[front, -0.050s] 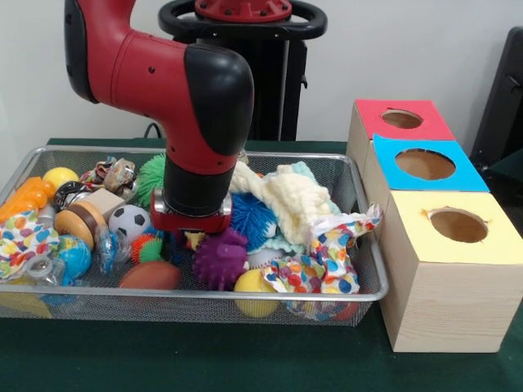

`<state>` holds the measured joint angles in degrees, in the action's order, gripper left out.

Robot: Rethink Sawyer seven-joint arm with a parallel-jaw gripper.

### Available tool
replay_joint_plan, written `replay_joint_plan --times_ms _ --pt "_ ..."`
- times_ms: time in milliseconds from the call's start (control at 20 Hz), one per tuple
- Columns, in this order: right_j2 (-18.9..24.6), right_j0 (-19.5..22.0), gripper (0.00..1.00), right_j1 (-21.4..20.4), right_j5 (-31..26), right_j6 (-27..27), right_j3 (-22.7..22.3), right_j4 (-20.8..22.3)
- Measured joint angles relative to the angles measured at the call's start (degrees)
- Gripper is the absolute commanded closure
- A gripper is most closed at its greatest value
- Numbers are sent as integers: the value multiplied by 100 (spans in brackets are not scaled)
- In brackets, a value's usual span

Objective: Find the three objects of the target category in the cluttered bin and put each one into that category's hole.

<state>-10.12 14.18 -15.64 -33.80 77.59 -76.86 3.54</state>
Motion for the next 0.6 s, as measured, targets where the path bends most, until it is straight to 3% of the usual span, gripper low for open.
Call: replay_joint_plan --times_ms 400,550,600 --pt "27 -3 0 -238 -382 0 -87 -4" --pt "38 12 0 -621 -385 0 -512 0" --pt "58 63 0 -913 -386 0 -856 1"
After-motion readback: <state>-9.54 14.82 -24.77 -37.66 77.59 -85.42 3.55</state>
